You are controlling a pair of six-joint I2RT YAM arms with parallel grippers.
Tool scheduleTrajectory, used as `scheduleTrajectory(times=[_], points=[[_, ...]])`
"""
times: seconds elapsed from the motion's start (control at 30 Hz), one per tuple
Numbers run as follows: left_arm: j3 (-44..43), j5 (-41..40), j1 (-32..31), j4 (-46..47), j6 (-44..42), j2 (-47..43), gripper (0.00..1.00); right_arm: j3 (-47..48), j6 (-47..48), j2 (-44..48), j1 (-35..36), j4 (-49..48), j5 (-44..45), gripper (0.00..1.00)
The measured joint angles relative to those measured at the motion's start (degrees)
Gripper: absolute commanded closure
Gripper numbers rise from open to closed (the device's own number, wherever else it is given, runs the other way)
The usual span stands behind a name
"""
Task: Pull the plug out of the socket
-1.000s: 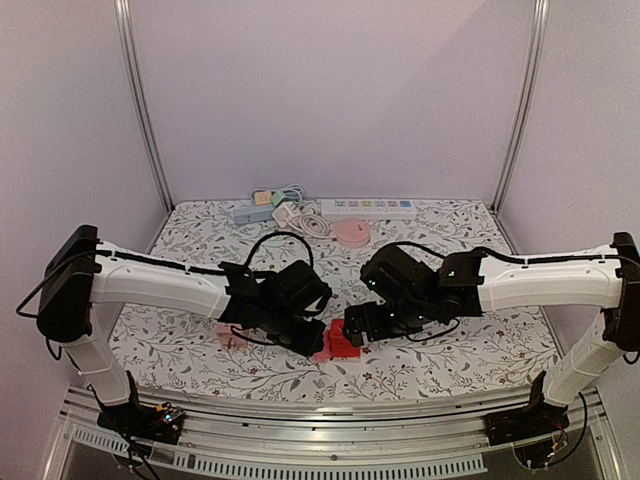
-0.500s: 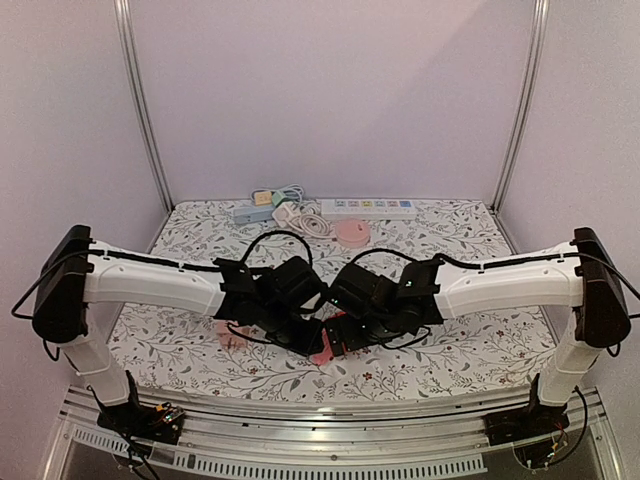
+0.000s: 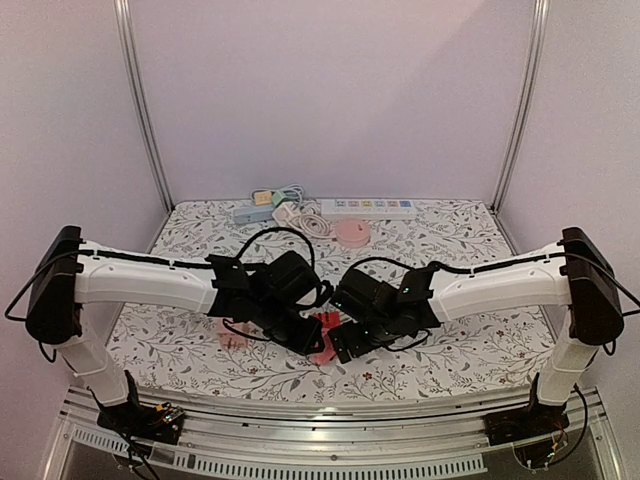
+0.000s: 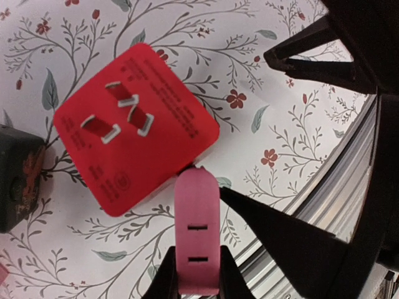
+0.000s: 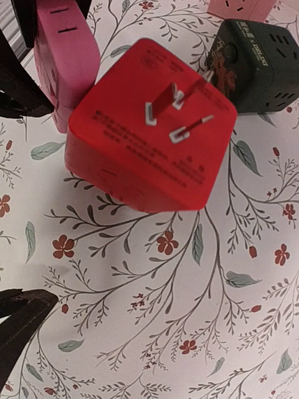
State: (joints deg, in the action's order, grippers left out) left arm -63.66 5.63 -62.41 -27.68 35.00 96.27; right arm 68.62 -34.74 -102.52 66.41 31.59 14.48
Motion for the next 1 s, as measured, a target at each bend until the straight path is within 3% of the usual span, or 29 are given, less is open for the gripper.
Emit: scheduleTrajectory(times=[0.33, 0.6, 0.87, 1.0], points=[[1.8, 3.0, 1.1, 0.5, -2.0, -1.4, 1.0, -3.4, 7.5, 0.5, -2.0, -4.6, -4.6, 0.08], [2.7, 4.3, 2.2, 1.4, 1.8, -2.6, 0.96, -10.3, 8.2, 7.4, -3.3, -7.8, -4.9, 0.07], [2.2, 4.3, 2.1, 3.6, 6.3, -0.1, 0.64, -13.3, 0.8, 11.3, -3.3, -10.8, -2.9, 0.08], [2.2, 4.5, 1.5, 4.7, 8.0, 0.7, 0.55, -14.1, -1.6, 12.1, -3.3, -11.1, -2.2, 0.08]])
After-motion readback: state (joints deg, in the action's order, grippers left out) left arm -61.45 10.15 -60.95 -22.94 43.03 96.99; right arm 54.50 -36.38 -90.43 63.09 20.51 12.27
